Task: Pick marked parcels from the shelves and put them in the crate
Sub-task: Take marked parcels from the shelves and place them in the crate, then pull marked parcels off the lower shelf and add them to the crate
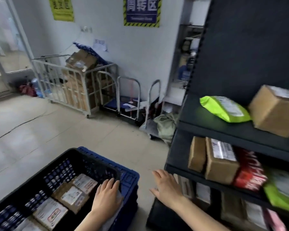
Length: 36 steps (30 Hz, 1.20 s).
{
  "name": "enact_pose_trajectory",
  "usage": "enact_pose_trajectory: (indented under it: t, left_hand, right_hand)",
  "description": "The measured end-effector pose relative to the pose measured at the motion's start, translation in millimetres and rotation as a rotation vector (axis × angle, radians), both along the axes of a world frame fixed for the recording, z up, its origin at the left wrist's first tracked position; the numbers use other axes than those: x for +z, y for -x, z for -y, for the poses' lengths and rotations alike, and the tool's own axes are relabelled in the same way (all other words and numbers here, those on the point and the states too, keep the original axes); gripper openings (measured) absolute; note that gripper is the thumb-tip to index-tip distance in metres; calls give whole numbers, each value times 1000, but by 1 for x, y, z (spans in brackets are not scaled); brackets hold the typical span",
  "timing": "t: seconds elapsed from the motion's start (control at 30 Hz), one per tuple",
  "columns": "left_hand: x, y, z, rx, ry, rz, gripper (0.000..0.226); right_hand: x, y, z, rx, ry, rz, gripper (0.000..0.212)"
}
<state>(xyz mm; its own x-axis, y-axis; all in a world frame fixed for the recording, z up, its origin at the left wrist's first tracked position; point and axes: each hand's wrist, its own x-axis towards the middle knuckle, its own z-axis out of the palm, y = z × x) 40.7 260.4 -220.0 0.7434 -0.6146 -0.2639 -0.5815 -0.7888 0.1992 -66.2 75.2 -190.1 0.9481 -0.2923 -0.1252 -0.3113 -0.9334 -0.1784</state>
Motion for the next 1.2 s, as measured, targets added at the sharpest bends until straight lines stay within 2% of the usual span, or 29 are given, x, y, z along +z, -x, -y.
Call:
enact_pose_trajectory:
  t: [0.2, 0.47, 0.8, 1.2]
  left_hand:
    - [3, 39, 55, -225, -9, -45, 65]
    - [24, 108, 122, -442, 78, -33, 62]
    - [42, 207, 172, -480, 141, 27, 61]
    - [68, 382, 272, -680, 213, 80, 59]
  right_hand:
    - [14, 101, 37, -331, -42, 18, 61]
    - [23, 202, 68, -592, -14, 10, 62]
    - [36, 313, 99, -684, 19, 80, 62]
    - [53, 493, 152, -818, 98, 108, 59]
